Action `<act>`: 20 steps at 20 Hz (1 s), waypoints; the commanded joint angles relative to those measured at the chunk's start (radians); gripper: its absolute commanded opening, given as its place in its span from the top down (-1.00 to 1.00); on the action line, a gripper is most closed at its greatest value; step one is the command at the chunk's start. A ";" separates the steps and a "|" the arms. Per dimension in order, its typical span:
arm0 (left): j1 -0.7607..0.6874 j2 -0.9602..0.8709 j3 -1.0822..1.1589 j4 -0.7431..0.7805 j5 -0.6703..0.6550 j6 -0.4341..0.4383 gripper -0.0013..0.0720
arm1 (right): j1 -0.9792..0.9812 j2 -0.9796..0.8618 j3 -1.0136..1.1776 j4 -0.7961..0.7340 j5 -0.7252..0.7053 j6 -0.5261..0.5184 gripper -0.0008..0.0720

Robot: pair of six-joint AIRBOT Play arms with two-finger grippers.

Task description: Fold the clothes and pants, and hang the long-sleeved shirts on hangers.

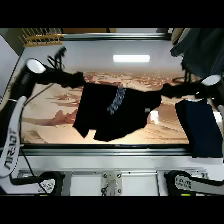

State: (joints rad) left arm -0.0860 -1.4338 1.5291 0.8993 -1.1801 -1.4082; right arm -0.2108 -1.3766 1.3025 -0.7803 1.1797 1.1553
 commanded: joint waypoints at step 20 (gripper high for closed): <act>-0.449 0.528 -0.339 0.490 -0.085 -0.272 0.95 | 0.022 0.351 0.284 -0.056 0.156 0.237 0.95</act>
State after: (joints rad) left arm -0.4763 -0.8360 1.3281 1.3521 -1.3125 -1.6463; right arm -0.2058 -0.9260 1.5955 -0.8143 1.2919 1.3655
